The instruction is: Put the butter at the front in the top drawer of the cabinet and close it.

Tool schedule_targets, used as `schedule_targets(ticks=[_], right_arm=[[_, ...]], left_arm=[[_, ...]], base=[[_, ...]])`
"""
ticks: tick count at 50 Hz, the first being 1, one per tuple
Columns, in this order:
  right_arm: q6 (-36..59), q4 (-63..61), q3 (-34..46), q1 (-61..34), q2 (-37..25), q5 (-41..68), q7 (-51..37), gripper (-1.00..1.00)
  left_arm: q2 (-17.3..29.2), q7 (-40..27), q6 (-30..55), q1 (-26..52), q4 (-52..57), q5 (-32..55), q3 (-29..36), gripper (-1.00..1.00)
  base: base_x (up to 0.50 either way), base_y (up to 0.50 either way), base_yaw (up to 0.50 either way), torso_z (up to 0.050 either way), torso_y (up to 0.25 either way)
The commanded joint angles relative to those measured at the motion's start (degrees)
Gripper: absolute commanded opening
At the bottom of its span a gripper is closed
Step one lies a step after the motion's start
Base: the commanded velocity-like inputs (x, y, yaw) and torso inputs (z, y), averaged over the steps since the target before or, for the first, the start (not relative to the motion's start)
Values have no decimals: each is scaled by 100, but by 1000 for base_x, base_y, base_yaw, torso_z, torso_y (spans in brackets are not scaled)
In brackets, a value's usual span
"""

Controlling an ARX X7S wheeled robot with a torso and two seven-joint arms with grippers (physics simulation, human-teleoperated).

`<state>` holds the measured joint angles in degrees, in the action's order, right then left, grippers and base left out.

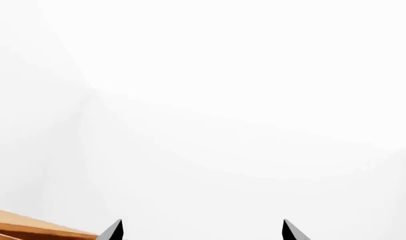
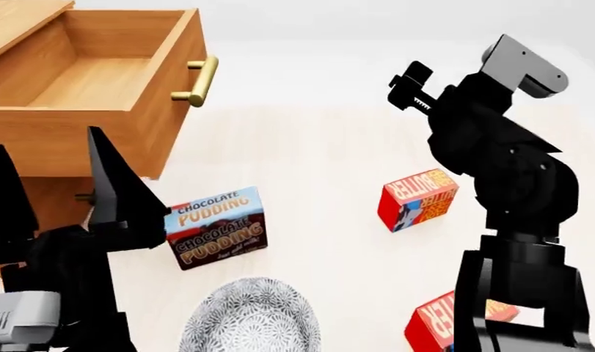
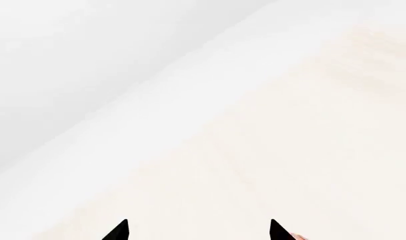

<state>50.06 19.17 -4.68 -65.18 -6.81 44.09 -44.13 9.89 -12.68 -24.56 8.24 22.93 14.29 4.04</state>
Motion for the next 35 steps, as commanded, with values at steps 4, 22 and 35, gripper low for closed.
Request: schedule_targets(ticks=[4, 22, 35], right_arm=[[194, -95, -128, 107, 33, 289, -279, 100], [675, -1062, -225, 178, 26, 748, -775, 100], [565, -1422, -468, 392, 82, 670, -1587, 100]], left_arm=[[65, 108, -482, -117, 9, 76, 53, 100], [162, 38, -502, -336, 178, 130, 99, 100], [175, -26, -571, -338, 62, 141, 81, 100]], base=[[0, 0, 0, 0, -250], [0, 0, 0, 0, -118], [0, 0, 0, 0, 0]])
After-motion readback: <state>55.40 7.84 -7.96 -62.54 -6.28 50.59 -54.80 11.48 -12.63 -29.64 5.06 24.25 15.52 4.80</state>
